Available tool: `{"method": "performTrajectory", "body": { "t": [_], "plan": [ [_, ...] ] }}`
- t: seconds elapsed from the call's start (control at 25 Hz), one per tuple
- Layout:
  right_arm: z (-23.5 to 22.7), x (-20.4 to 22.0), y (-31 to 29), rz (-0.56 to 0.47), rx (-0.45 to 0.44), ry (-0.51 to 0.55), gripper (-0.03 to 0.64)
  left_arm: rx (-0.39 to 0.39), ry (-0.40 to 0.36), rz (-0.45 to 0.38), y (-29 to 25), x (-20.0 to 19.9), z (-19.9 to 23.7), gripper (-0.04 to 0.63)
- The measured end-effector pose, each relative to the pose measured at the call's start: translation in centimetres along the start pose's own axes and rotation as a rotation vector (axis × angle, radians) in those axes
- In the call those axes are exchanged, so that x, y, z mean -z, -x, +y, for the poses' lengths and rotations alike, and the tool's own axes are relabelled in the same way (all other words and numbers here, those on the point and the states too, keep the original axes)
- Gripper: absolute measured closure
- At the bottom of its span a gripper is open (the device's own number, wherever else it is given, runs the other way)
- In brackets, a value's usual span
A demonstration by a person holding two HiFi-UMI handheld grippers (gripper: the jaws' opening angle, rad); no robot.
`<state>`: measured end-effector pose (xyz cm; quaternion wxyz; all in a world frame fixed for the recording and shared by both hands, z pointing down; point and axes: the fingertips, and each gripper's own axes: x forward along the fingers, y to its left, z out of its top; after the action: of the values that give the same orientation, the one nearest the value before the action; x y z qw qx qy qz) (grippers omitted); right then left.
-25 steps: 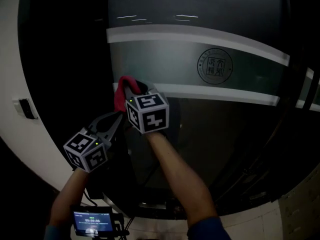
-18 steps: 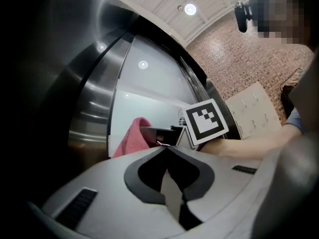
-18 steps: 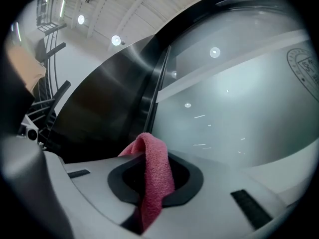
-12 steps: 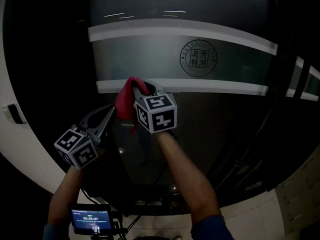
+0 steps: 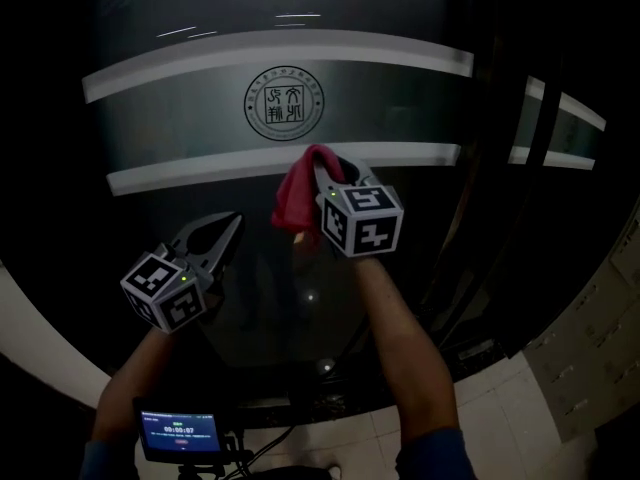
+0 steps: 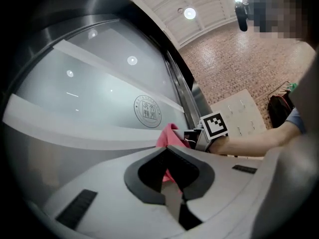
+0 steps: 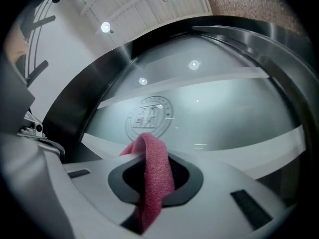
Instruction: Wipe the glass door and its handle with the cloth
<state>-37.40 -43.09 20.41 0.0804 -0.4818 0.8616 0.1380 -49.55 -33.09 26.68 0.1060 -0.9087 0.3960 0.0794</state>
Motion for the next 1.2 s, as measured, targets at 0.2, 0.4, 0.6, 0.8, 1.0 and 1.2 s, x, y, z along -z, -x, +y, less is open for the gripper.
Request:
{"method": "performTrajectory", "body": {
  "t": [0.2,0.4,0.6,0.8,1.0,1.2],
  "plan": [
    [-9.6,0.2,4.6,0.019,0.145,-0.007,0.583,-0.011,0.024,0.006,-3.5,1.0,-2.2,0.584],
    [-15.9,0.8,7.5,0.038,0.255,-0.032,0.583,-0.025,0.036,0.029,-5.3,2.4,-3.4,0.584],
    [-15.4,0.9,7.8,0.039,0.248,-0.02,0.583,-0.094,0.066,0.071,-4.5,3.2,-1.7,0.584],
    [-4.9,-0.7,4.7,-0.026,0.077,-0.009,0.583,-0.19,0.052,0.074,-0.3,3.0,1.9,0.584],
    [12.0,0.3,-0.8,-0.072,-0.176,0.007,0.583,-0.314,0.042,0.082,6.9,2.9,7.3,0.584],
    [25.3,3.0,-5.9,-0.061,-0.329,-0.119,0.583,-0.409,-0.034,0.133,14.1,3.2,11.9,0.584]
  ]
}}
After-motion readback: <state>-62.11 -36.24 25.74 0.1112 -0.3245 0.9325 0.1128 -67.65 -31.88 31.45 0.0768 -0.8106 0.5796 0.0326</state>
